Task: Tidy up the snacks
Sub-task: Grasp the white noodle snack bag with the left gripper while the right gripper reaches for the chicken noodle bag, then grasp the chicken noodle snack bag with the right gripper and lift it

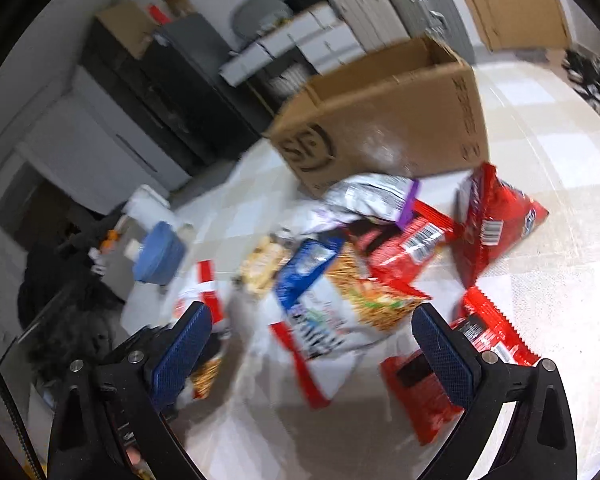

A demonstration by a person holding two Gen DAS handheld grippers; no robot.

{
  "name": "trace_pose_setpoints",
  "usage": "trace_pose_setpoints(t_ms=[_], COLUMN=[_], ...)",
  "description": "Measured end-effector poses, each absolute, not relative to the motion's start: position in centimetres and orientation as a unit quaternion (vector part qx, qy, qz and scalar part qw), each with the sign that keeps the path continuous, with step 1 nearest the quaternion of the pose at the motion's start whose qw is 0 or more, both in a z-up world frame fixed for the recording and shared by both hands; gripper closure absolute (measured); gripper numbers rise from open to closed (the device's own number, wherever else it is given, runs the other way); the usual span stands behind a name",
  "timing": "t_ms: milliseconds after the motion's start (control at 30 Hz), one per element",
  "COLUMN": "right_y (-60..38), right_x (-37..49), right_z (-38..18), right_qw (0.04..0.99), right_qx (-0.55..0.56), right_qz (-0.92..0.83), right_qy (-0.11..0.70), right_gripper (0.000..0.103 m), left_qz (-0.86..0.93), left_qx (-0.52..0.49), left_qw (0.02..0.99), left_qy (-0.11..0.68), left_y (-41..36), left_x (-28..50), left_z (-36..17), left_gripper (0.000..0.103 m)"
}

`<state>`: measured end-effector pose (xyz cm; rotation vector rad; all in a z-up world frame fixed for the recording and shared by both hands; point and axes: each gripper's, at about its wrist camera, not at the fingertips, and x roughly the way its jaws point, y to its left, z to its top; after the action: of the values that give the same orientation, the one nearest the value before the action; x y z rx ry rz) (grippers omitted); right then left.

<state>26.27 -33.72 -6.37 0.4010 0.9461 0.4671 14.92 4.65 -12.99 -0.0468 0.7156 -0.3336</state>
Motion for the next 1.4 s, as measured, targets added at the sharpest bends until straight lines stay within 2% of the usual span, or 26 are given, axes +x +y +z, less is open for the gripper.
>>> trace_pose_setpoints(t_ms=[300,433,667,733,933,1133,1400], right_y=[-31.6,-31.1,-30.1,-30.0,-30.2,-32.0,-34.5], right_x=[28.9,29.8,29.5,29.3,28.5,26.4,23.3], right_z=[-8.5,-9.3,-9.6,-9.7,-9.6,-9.0,-7.6], right_qw=[0.835,0.834,0.845,0.844,0.843,0.851,0.856], right_qx=[0.159,0.138,0.089,0.090,0.102,0.142,0.172], right_qz=[0.198,0.183,0.168,0.174,0.192,0.200,0.224], right_qy=[0.489,0.501,0.501,0.500,0.491,0.464,0.434], right_gripper=[0.002,0.022,0.032,0.041,0.053,0.062,0.063], left_qz=[-0.187,-0.185,-0.184,-0.183,-0.176,-0.173,-0.163], left_qx=[-0.037,-0.054,-0.049,-0.049,-0.052,-0.042,-0.030], left_qw=[0.919,0.920,0.922,0.923,0.924,0.924,0.923], left_qy=[0.345,0.341,0.336,0.335,0.336,0.338,0.348], left_y=[4.5,5.2,5.1,5.1,5.2,4.8,4.6], left_x=[14.9,14.8,14.6,14.6,14.6,14.6,14.7], left_z=[-13.3,-13.3,-13.2,-13.2,-13.2,-13.2,-13.4], left_gripper=[0.058,0.058,0.058,0.058,0.058,0.058,0.058])
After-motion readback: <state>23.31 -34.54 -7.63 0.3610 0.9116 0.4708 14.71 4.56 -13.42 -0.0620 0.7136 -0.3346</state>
